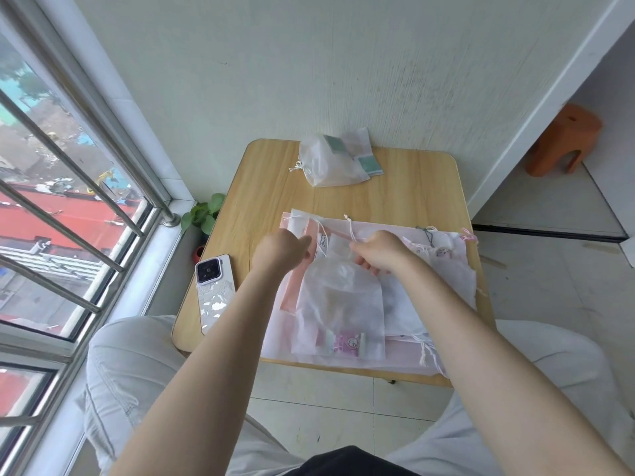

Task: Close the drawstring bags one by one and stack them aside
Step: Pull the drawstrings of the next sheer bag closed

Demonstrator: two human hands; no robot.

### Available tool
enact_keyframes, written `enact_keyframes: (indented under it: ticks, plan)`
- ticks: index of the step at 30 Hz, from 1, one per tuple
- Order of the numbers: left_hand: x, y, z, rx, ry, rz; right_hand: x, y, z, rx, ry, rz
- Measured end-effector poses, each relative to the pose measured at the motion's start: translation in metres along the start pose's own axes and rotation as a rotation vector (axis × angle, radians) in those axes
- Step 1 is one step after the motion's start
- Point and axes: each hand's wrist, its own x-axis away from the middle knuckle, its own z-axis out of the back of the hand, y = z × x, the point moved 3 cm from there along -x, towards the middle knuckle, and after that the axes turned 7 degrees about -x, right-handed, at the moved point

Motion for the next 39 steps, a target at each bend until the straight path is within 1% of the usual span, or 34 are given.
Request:
enact_keyframes:
  ticks: [2, 3, 5, 7, 9, 12, 14, 18, 21, 23, 25, 28, 30, 33, 35, 37, 39]
  plan:
    - [0.007, 0.006, -0.01, -0.159, -0.058, -0.021, 0.002, -0.001, -0.007, 0.114, 0.0, 0.006]
    - [0.009, 0.01, -0.014, -0.198, -0.067, -0.035, 0.003, -0.002, -0.01, 0.123, -0.008, 0.015]
    - [0.017, 0.017, -0.018, -0.185, -0.096, -0.069, 0.003, -0.003, -0.017, 0.039, -0.054, 0.061]
    - [0.019, 0.017, -0.021, -0.059, -0.119, -0.08, 0.006, -0.007, -0.018, -0.051, -0.058, 0.144]
    - [0.019, 0.012, -0.021, 0.135, -0.132, -0.057, 0.01, -0.01, -0.018, -0.076, -0.033, 0.216]
    - [0.02, 0.008, -0.02, 0.431, -0.184, -0.022, 0.01, -0.011, -0.02, -0.111, -0.001, 0.27]
    - [0.022, 0.006, -0.02, 0.551, -0.218, -0.009, 0.011, -0.013, -0.022, -0.122, 0.012, 0.306]
    - [0.017, -0.001, -0.021, 0.836, -0.224, -0.012, 0.011, -0.016, -0.025, -0.149, 0.017, 0.326]
    - [0.018, 0.002, -0.022, 1.108, -0.3, -0.066, 0.009, -0.015, -0.027, -0.159, 0.01, 0.296]
    - [0.019, 0.005, -0.021, 1.191, -0.355, -0.113, 0.008, -0.014, -0.027, -0.175, 0.016, 0.293]
    - [0.021, 0.007, -0.019, 1.149, -0.368, -0.144, 0.009, -0.016, -0.024, -0.247, 0.061, 0.314]
    - [0.023, 0.01, -0.014, 0.927, -0.284, -0.162, 0.012, -0.021, -0.012, -0.51, 0.181, 0.348]
    - [0.026, 0.016, -0.011, 0.801, -0.294, -0.208, 0.016, -0.028, -0.004, -0.577, 0.215, 0.398]
    - [0.036, 0.031, -0.003, 0.65, -0.41, -0.292, 0.022, -0.042, 0.0, -0.561, 0.169, 0.425]
    - [0.04, 0.04, 0.0, 0.613, -0.465, -0.306, 0.024, -0.045, 0.0, -0.577, 0.111, 0.408]
    - [0.041, 0.044, 0.001, 0.62, -0.496, -0.323, 0.025, -0.046, -0.001, -0.576, 0.066, 0.397]
    - [0.039, 0.043, 0.001, 0.604, -0.488, -0.348, 0.024, -0.046, 0.0, -0.542, 0.057, 0.367]
